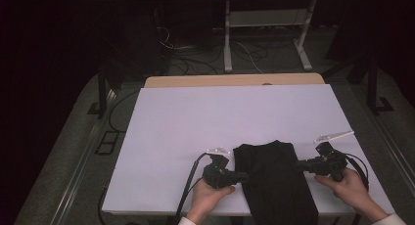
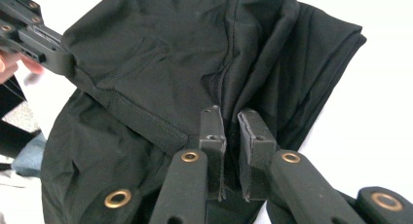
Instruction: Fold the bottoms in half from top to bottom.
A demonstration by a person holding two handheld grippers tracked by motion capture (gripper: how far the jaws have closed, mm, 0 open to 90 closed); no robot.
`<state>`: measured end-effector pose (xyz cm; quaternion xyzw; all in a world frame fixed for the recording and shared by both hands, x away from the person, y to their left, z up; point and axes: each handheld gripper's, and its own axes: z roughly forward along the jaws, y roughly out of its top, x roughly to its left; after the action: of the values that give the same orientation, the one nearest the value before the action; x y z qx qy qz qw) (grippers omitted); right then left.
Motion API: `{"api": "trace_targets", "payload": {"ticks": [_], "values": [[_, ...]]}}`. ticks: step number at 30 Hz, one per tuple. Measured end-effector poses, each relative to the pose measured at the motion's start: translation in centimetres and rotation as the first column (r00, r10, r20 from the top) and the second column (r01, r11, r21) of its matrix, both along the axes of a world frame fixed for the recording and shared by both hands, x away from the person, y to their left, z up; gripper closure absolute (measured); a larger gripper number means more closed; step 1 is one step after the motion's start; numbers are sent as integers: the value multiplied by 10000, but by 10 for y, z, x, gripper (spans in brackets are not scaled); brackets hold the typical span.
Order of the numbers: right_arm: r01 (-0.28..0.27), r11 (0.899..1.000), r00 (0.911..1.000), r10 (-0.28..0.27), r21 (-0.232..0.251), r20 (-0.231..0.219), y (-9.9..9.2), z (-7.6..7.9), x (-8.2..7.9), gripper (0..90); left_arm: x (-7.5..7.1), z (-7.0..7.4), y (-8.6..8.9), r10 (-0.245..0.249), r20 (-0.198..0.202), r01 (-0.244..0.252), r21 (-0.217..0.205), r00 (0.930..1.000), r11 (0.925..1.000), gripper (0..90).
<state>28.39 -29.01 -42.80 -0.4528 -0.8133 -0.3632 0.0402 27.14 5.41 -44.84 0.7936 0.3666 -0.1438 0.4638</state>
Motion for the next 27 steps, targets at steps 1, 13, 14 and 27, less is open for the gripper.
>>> {"api": "trace_targets", "payload": {"ticks": [1, 13, 14, 27], "values": [[-53, 10000, 10000, 52, -44, -55, 0, -1, 0, 785, 0, 0, 0, -30, -15, 30, 51, 10000, 10000, 859], [-20, 10000, 9996, 21, -25, 290, 2, 15, 13, 391, -1, -3, 0, -26, -59, 27, 79, 10000, 10000, 859], [-10, 10000, 9994, 9, 28, 337, 2, 17, 16, 370, -1, -4, 0, -26, -62, 27, 80, 10000, 10000, 859], [-90, 9990, 9997, 81, 442, 214, 15, 23, 59, 380, -2, -6, 0, -5, -76, 5, 4, 10000, 10000, 858]]}}
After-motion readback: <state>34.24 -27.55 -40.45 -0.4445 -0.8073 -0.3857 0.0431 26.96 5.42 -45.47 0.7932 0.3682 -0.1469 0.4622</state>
